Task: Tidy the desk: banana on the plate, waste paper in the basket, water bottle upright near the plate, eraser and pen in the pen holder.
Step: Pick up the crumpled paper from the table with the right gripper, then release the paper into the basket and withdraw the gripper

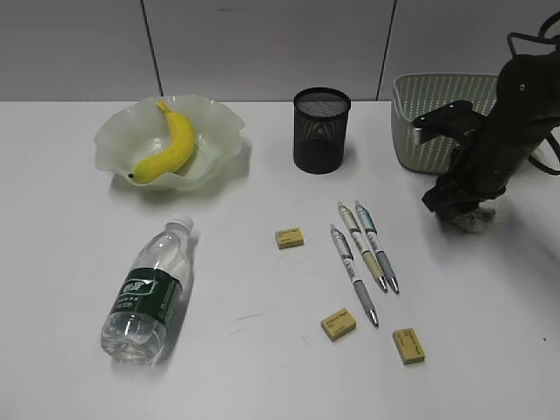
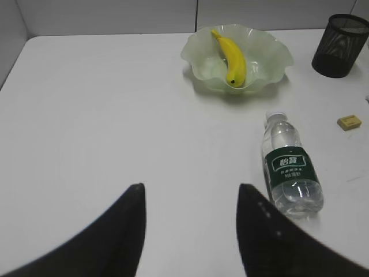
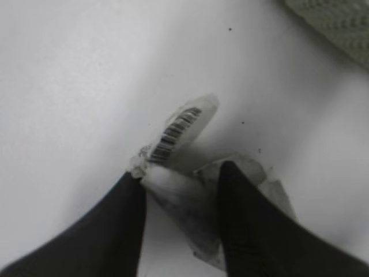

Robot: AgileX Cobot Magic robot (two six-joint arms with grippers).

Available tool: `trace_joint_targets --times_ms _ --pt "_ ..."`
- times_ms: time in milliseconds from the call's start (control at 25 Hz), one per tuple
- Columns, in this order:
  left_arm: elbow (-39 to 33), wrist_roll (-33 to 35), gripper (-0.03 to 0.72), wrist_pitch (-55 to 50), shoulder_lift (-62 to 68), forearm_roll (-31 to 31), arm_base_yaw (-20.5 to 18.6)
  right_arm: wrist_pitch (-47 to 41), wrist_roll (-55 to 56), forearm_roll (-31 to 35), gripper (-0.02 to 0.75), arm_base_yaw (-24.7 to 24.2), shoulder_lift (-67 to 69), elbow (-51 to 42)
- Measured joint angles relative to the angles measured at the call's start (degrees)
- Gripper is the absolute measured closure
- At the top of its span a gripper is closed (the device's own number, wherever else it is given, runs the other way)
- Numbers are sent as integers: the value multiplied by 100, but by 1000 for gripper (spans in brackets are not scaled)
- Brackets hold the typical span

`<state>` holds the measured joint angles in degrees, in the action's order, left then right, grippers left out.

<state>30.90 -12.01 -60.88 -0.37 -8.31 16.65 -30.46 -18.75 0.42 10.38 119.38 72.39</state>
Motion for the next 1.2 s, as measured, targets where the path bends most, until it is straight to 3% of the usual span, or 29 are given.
trace_joint_targets --times_ms 80,160,280,400,600,680,920,1040,1200 --pt "0 0 307 0 0 0 0 -158 100 -11 611 0 -56 11" --pt "0 0 307 0 0 0 0 -324 145 106 677 0 -331 -92" --pt "0 0 307 0 0 0 0 -173 168 407 678 0 -1219 -445" --pt "0 0 307 0 0 0 0 589 168 457 678 -27 -2060 -509" --pt "0 0 307 0 0 0 0 1119 480 414 678 -463 -1398 797" --pt "0 0 307 0 0 0 0 827 654 394 634 -614 -720 1527" --pt "0 0 307 0 0 0 0 36 891 341 254 -693 104 2476" --pt "0 0 307 0 0 0 0 -209 946 349 211 -693 -126 2488" --pt "0 0 307 0 0 0 0 -440 975 349 243 -680 -1076 1828"
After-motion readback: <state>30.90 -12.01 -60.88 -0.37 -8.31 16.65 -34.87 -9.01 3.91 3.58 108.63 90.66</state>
